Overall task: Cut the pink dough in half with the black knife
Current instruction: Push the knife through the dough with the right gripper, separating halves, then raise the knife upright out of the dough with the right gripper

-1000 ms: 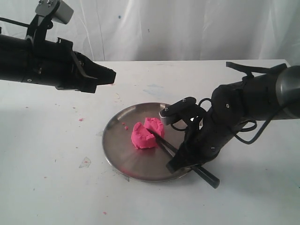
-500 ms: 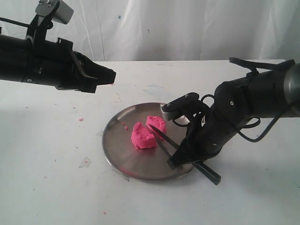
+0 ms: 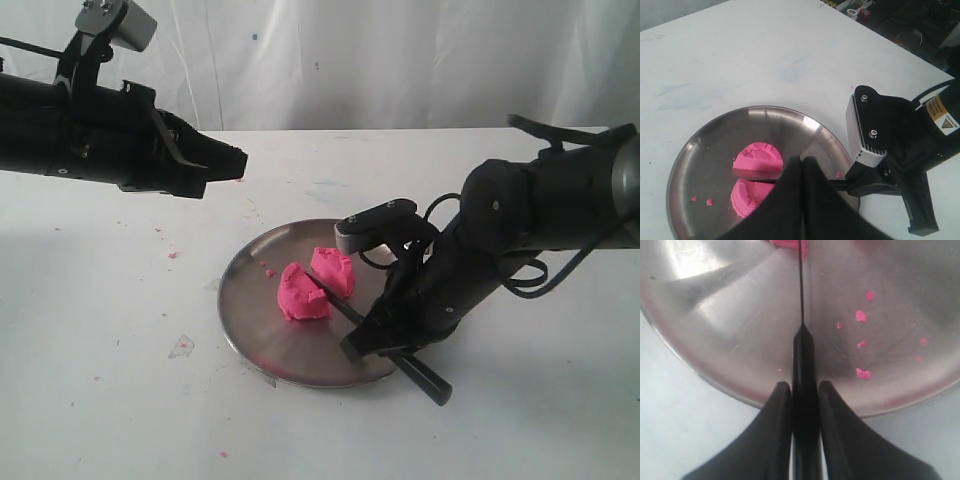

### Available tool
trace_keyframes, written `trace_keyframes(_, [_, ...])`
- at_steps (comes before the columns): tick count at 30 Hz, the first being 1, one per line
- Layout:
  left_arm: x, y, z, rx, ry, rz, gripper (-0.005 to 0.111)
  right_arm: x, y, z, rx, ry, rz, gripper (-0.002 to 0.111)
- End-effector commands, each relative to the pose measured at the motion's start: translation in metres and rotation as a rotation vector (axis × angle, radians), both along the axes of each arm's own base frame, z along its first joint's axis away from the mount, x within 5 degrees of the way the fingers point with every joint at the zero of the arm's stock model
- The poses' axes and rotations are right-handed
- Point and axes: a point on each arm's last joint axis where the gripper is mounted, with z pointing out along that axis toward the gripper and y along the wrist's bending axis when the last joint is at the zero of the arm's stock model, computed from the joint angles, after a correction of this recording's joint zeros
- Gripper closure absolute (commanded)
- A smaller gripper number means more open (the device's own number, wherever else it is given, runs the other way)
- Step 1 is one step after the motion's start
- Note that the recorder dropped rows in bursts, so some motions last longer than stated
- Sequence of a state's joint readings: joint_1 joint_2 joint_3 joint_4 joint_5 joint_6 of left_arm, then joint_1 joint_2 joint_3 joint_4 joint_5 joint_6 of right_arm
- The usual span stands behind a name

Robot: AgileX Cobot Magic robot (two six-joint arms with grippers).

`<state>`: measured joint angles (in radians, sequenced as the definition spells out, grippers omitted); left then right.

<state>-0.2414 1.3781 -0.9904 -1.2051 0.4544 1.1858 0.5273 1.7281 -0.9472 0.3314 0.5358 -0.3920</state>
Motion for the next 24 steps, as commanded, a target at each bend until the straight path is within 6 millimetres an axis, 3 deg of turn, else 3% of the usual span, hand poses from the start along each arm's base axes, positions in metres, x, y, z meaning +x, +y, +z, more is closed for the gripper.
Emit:
trace_keyframes(1, [-0.003,-0.001,0.002,-0.018,0.006,-0.01,0.107,-0.003,0.001,0.003,0.015,0.012,0.031,0.108])
trace_keyframes(14, [-0.003,-0.001,0.002,-0.018,0.006,-0.01,0.107,0.002,0.001,0.005,0.019,-0.048,0.013,0.108])
trace_keyframes(24, [-0.003,-0.001,0.002,-0.018,0.006,-0.01,0.107,0.005,-0.005,0.034,0.093,-0.149,-0.126,0.108])
